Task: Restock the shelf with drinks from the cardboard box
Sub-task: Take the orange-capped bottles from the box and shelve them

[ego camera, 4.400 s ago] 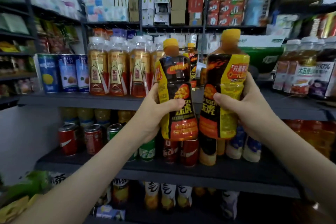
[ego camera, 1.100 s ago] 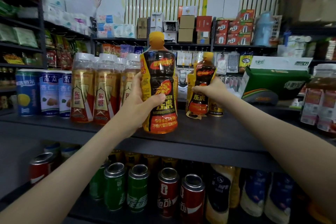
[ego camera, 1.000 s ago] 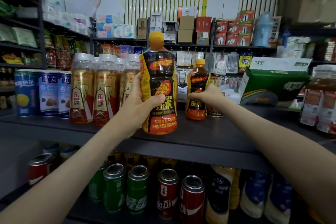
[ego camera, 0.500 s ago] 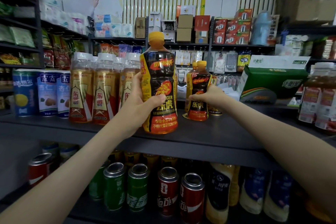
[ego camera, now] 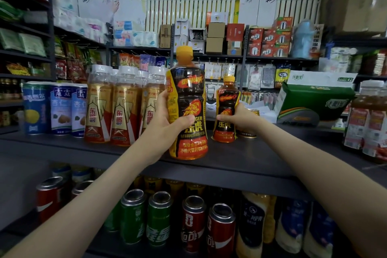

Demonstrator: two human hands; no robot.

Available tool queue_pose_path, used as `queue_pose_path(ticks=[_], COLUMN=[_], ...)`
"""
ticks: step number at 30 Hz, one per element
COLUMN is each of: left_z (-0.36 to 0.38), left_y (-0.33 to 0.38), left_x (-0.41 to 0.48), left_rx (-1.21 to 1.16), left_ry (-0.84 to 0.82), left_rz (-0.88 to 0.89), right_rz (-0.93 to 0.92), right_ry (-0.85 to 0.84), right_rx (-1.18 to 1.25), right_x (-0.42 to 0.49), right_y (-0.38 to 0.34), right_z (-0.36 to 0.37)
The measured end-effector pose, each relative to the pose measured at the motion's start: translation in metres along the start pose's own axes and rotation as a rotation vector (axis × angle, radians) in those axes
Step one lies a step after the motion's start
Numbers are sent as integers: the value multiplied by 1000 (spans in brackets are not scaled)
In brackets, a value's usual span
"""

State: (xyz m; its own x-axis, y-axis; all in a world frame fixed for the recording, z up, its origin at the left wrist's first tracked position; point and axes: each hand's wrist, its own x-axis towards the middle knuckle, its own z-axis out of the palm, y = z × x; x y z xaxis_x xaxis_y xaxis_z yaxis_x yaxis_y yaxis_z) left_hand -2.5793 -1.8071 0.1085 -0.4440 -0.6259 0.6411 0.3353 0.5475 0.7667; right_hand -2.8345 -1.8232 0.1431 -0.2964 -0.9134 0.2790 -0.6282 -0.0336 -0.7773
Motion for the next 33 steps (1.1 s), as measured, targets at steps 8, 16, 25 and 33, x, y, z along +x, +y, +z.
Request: queue_pose_path(ticks=[8, 16, 25, 33], left_z=[14, 49, 52, 8], left_y=[2, 9, 10, -13], left_x=[-2, 13, 24, 12], left_rx=[-8, 19, 577, 1271], left_ry=[-35, -131, -291, 56], left_rz=[-3, -17, 149, 661], right_rz=[-141, -217, -184, -104], right_ry=[318, -333, -203, 35], right_rx=[-57, 568, 491, 341], right_x=[-51, -121, -126, -102], right_y=[-29, -58, -37, -19], right_z=[-9, -18, -24, -15])
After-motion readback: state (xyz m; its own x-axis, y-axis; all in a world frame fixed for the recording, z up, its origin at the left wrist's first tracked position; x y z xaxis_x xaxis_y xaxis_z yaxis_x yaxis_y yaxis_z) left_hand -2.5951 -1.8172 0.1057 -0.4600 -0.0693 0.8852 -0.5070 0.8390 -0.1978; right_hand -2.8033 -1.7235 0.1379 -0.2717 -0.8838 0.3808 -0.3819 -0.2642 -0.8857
